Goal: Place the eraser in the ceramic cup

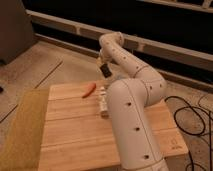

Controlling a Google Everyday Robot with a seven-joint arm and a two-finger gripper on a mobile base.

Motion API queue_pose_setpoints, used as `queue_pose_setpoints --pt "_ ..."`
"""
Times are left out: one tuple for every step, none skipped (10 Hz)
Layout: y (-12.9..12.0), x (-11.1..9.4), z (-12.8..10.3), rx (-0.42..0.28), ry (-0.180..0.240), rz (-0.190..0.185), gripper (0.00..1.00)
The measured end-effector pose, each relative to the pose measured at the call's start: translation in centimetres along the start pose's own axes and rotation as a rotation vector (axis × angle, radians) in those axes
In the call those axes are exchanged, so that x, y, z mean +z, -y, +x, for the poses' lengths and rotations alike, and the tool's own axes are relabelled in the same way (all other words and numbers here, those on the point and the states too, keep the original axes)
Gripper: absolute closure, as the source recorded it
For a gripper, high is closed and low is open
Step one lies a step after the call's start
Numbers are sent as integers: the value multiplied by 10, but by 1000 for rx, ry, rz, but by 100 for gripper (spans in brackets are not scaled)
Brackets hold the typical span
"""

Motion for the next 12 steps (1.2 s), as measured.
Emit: queue_pose_setpoints --pt "0 1 1 3 -6 1 100" --pt "0 1 2 12 -18 1 93" --pt "0 2 3 16 -23 0 85" --pt "0 1 3 21 -27 -1 75" --pt "0 1 3 27 -34 -4 61" --pt "-1 1 3 31 -36 -5 53" --pt "-1 0 2 35 -38 -9 43" --pt "-1 0 1 41 -37 -14 31" --pt "0 -1 1 44 -36 -17 23" --pt "0 -1 1 47 -36 -20 20" --pt "1 -2 0 50 -34 -23 20" --pt "2 -2 -1 53 -32 -25 20"
